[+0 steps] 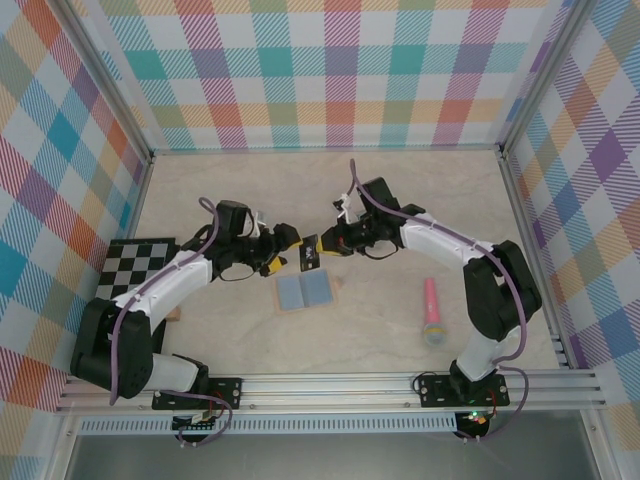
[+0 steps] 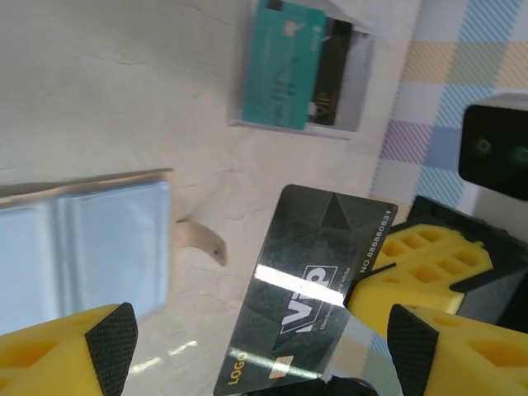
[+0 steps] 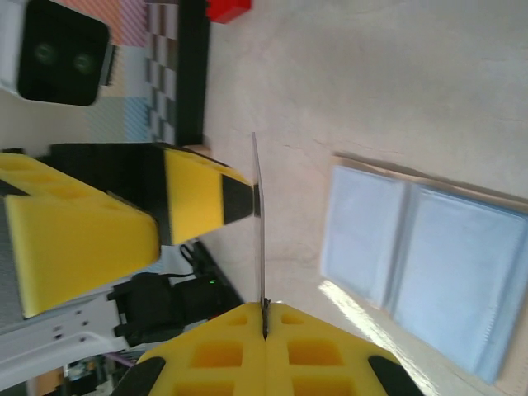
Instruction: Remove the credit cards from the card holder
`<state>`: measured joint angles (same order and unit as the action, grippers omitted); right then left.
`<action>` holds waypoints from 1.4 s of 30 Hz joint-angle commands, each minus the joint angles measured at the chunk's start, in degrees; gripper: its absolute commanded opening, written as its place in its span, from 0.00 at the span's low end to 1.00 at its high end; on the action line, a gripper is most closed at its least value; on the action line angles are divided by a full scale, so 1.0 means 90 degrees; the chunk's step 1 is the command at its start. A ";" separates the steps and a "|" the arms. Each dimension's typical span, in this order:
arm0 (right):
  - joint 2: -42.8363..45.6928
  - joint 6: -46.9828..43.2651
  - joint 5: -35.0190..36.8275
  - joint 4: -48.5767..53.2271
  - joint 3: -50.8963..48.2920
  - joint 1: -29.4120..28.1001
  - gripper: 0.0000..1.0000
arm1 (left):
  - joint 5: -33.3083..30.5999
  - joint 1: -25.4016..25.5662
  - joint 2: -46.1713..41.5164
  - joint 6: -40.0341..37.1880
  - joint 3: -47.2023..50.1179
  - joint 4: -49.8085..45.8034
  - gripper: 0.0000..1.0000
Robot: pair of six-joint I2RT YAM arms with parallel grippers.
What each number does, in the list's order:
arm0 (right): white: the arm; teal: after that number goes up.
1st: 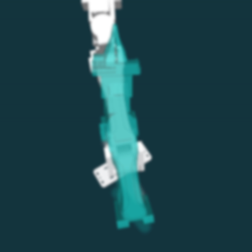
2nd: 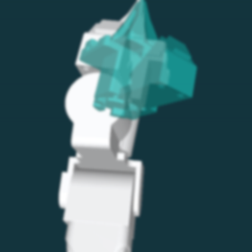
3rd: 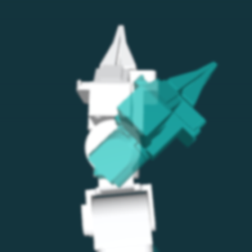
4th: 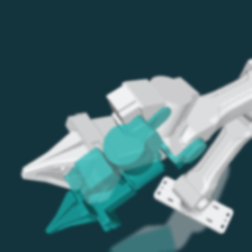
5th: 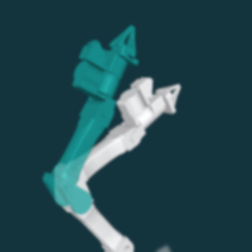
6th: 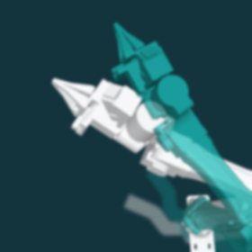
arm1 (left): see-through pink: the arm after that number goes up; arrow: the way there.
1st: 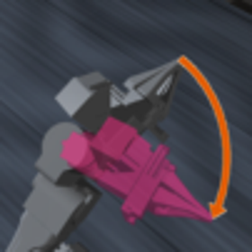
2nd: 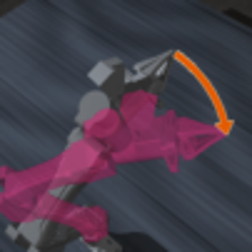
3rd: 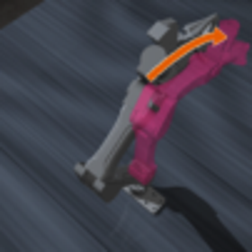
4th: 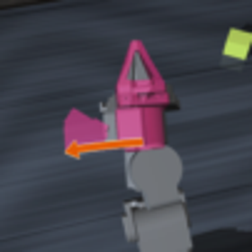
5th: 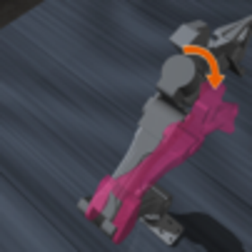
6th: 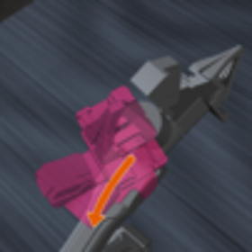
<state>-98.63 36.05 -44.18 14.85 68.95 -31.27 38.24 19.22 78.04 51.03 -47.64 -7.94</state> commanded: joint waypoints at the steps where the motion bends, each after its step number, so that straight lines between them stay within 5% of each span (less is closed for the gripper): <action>1: 0.0218 0.0554 -0.1024 -0.1003 -0.0091 0.0136 0.00 | 0.0801 -0.0100 -0.0068 0.0397 0.0208 0.1170 0.81; 4: 0.0228 0.0816 -0.1321 -0.1352 -0.0131 0.0228 0.00 | 0.0997 -0.0124 -0.0077 0.0648 0.0305 0.1763 0.72; 6: 0.0232 0.0940 -0.1431 -0.1502 -0.0160 0.0275 0.00 | 0.1091 -0.0134 -0.0094 0.0793 0.0358 0.2134 0.52; 17: 0.0239 0.1410 -0.1768 -0.2061 -0.0210 0.0330 0.00 | 0.1269 -0.0134 -0.0175 0.1189 0.0441 0.2873 0.14; 22: 0.0232 0.1702 -0.1848 -0.2422 -0.0210 0.0282 0.18 | 0.1260 -0.0124 -0.0223 0.1351 0.0470 0.3090 0.00; 28: 0.0125 0.2119 -0.1854 -0.2823 -0.0137 0.0127 0.19 | 0.1202 -0.0105 -0.0249 0.1381 0.0483 0.3090 0.00; 32: 0.0114 0.2112 -0.1695 -0.2639 -0.0071 0.0121 0.09 | 0.1149 -0.0100 -0.0255 0.1293 0.0443 0.2846 0.01; 35: 0.0191 0.1513 -0.1305 -0.1706 0.0139 0.0158 0.00 | 0.0878 -0.0105 -0.0327 0.0845 0.0285 0.1867 0.19; 42: 0.0229 -0.0622 0.0591 0.1726 0.1137 0.0501 0.00 | -0.0377 -0.0183 -0.0497 -0.0443 -0.0143 -0.0582 0.58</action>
<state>-98.06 41.56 -47.72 14.94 74.61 -28.34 40.73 18.50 75.22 53.34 -46.11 -0.78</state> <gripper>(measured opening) 0.040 0.547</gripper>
